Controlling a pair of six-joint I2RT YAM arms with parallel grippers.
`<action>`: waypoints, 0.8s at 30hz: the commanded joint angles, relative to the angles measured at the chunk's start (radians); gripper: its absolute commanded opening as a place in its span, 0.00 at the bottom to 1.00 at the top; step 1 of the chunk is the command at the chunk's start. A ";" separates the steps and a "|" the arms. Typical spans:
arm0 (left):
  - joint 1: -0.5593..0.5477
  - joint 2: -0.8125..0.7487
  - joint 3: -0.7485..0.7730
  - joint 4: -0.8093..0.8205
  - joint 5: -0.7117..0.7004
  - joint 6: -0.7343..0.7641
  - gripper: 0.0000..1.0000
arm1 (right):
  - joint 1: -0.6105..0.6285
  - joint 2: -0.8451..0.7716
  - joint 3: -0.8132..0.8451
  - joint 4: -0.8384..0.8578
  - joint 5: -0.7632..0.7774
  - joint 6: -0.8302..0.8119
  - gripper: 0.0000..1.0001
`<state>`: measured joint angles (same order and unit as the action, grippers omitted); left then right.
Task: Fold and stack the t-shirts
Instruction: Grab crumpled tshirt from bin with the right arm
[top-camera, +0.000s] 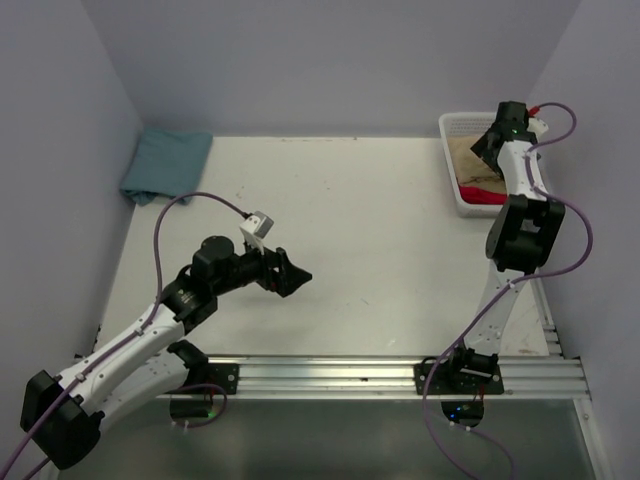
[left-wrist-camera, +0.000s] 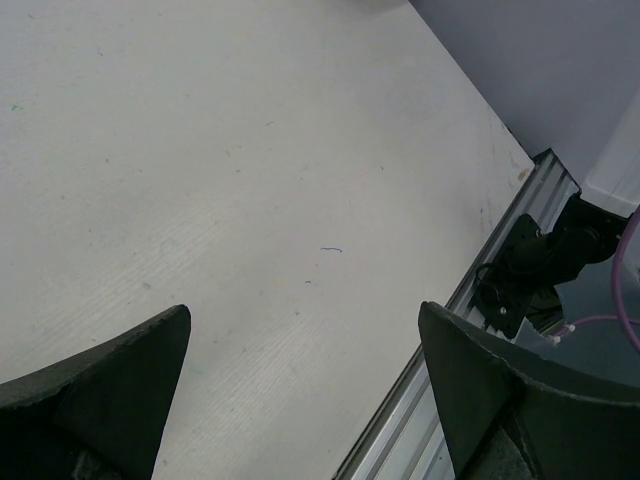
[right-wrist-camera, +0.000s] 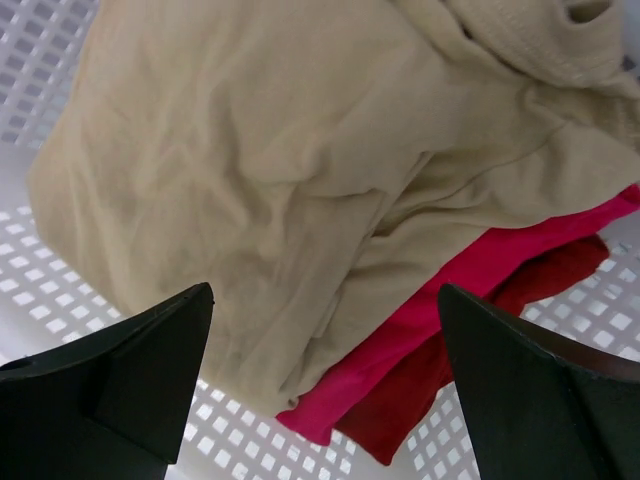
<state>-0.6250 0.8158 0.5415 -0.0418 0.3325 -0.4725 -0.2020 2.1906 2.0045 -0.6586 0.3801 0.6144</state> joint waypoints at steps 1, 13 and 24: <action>-0.005 0.013 0.006 0.003 -0.006 -0.018 1.00 | -0.016 0.009 0.043 -0.012 0.057 0.033 0.99; -0.007 0.005 0.023 -0.020 -0.023 -0.044 1.00 | -0.103 0.176 0.131 0.002 -0.056 0.058 0.88; -0.007 -0.003 0.017 -0.011 -0.029 -0.069 1.00 | -0.119 0.005 -0.237 0.617 -0.449 0.036 0.00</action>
<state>-0.6250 0.8253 0.5419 -0.0780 0.3084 -0.5171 -0.3317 2.3138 1.9091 -0.3824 0.1337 0.6525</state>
